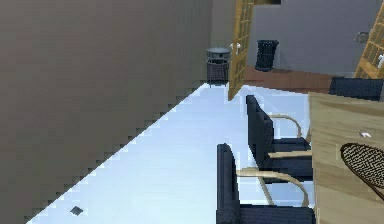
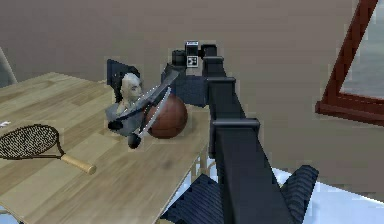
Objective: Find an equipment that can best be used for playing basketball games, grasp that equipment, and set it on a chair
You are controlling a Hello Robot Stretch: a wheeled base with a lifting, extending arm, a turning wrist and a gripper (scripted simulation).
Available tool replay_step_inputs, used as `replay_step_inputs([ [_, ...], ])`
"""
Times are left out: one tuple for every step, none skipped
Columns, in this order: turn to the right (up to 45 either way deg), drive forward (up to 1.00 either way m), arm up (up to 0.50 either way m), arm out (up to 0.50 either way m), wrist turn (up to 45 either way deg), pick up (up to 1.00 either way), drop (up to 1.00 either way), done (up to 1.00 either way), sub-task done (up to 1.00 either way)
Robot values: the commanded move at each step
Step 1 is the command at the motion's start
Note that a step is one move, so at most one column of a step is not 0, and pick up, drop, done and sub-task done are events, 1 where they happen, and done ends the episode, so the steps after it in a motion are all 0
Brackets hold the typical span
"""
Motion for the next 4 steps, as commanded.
replay_step_inputs([
  [0.0,0.0,0.0,0.0,45.0,0.0,0.0,0.0,0.0],
  [0.0,0.0,0.0,0.0,45.0,0.0,0.0,0.0,0.0],
  [0.0,0.0,0.0,0.0,15.0,0.0,0.0,0.0,0.0],
  [0.0,0.0,-0.2,0.0,0.0,0.0,0.0,0.0,0.0],
])
